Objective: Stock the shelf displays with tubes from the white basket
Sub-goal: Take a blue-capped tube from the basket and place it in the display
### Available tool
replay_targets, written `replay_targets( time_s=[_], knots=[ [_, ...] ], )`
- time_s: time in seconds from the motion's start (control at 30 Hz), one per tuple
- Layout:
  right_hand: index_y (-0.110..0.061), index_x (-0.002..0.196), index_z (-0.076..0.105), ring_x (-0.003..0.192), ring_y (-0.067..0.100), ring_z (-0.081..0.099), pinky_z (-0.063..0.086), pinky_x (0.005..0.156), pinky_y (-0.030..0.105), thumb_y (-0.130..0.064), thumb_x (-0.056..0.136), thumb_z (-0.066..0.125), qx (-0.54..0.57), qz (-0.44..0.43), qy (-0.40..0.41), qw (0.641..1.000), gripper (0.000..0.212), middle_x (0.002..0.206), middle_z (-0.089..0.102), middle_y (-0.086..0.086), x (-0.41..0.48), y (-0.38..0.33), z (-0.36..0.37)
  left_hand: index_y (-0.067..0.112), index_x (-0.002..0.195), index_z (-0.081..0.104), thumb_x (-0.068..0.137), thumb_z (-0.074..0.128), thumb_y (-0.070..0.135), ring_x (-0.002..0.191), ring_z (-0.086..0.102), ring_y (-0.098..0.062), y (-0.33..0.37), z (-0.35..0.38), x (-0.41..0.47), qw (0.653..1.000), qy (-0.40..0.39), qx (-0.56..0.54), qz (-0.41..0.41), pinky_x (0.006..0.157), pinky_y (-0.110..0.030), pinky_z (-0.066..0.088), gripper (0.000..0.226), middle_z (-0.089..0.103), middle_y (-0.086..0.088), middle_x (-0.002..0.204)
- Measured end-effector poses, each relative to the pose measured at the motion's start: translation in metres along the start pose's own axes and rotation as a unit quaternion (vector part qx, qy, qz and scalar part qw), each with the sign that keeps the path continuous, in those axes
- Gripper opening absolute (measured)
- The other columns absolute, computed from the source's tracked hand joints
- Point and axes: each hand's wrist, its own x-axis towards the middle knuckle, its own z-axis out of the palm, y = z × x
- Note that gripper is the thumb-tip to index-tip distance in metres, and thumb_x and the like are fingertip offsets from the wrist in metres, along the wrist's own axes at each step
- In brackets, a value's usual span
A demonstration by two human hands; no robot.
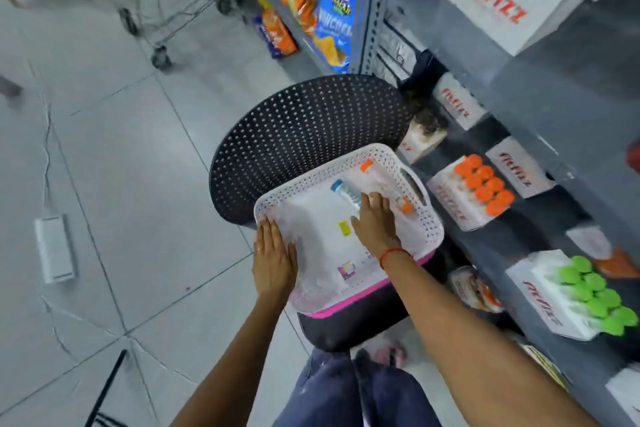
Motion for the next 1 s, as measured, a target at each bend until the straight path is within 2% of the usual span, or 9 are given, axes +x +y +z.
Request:
replay_targets(
  time_s=[0.17,0.33,0.5,0.6,0.67,0.77,0.87,0.93,1.0],
  knots=[
    [-0.008,0.131,0.043,0.122,0.035,0.044,0.042,0.096,0.046,-0.022,0.087,0.059,-0.055,0.001,-0.023,0.998,0.049,0.129,0.051,0.017,0.041,-0.023,-0.019,0.001,0.146,0.016,0.097,0.028,0.037,0.142,0.017,-0.029,0.012,-0.005,0.003,1.0,0.014,0.018,0.016,0.114,-0.032,0.009,0.061,0.018,-0.015,0.154],
    [-0.005,0.131,0.041,0.116,0.037,0.05,0.045,0.091,0.044,-0.002,0.087,0.052,-0.112,-0.019,-0.027,0.993,0.046,0.125,0.056,0.021,0.055,-0.035,-0.002,-0.005,0.143,0.022,0.096,0.039,0.025,0.14,0.021,-0.033,0.004,0.001,-0.002,0.998,0.022,0.056,0.031,0.114,-0.034,0.011,0.058,0.026,-0.022,0.15],
    [-0.009,0.139,0.033,0.104,0.037,0.057,0.051,0.076,0.043,0.005,0.088,0.049,-0.13,-0.082,0.026,0.988,0.055,0.115,0.06,0.021,0.043,-0.025,-0.009,-0.004,0.144,0.019,0.096,0.026,0.032,0.141,0.018,-0.032,0.006,-0.001,-0.003,0.997,0.005,0.079,0.026,0.116,-0.037,0.012,0.06,0.022,-0.021,0.152],
    [-0.012,0.14,0.032,0.102,0.04,0.058,0.051,0.073,0.045,0.002,0.09,0.05,-0.043,-0.068,0.055,0.995,0.055,0.116,0.059,0.022,0.027,-0.021,-0.036,-0.002,0.145,0.016,0.097,0.034,0.032,0.142,0.013,-0.029,0.012,-0.006,-0.006,0.993,-0.001,0.115,0.018,0.114,-0.038,-0.009,0.061,0.017,-0.019,0.154],
    [-0.014,0.138,0.034,0.102,0.041,0.058,0.051,0.077,0.046,0.001,0.09,0.049,0.07,-0.039,0.074,0.994,0.053,0.12,0.058,0.023,0.011,-0.017,-0.064,-0.001,0.145,0.015,0.097,0.035,0.033,0.143,0.01,-0.028,0.02,-0.011,-0.01,0.992,-0.003,0.125,0.003,0.111,-0.037,-0.017,0.062,0.015,-0.018,0.155],
    [-0.013,0.133,0.037,0.109,0.036,0.058,0.05,0.083,0.037,0.0,0.089,0.054,0.235,0.002,0.116,0.965,0.049,0.124,0.058,0.02,-0.022,0.002,-0.113,-0.002,0.144,0.017,0.098,0.033,0.035,0.143,0.007,-0.028,0.05,-0.022,-0.018,0.992,-0.014,0.123,0.022,0.111,-0.039,-0.016,0.062,0.015,-0.019,0.155],
    [-0.008,0.126,0.042,0.095,0.027,0.061,0.043,0.068,0.022,0.0,0.085,0.057,0.299,0.012,0.16,0.941,0.045,0.112,0.063,0.017,-0.054,0.032,-0.162,0.0,0.145,0.014,0.099,0.029,0.036,0.144,0.004,-0.025,0.104,-0.029,-0.018,0.989,-0.005,0.112,0.095,0.111,-0.039,-0.016,0.061,0.01,-0.016,0.156],
    [-0.007,0.122,0.045,0.083,0.02,0.056,0.05,0.076,0.032,0.001,0.08,0.057,0.318,0.023,0.2,0.926,0.044,0.098,0.06,0.011,-0.078,0.055,-0.195,0.0,0.145,0.016,0.099,0.03,0.036,0.143,0.007,-0.025,0.15,-0.033,-0.02,0.982,0.006,0.102,0.16,0.113,-0.04,-0.012,0.061,0.013,-0.016,0.155],
    [-0.01,0.12,0.047,0.081,0.024,0.058,0.051,0.081,0.043,0.0,0.078,0.059,0.321,0.05,0.227,0.918,0.044,0.097,0.06,0.008,-0.103,0.075,-0.226,-0.001,0.142,0.027,0.096,0.04,0.035,0.141,0.02,-0.027,0.2,-0.038,-0.022,0.97,0.031,0.084,0.227,0.115,-0.043,-0.003,0.059,0.026,-0.018,0.151]
  ],
)
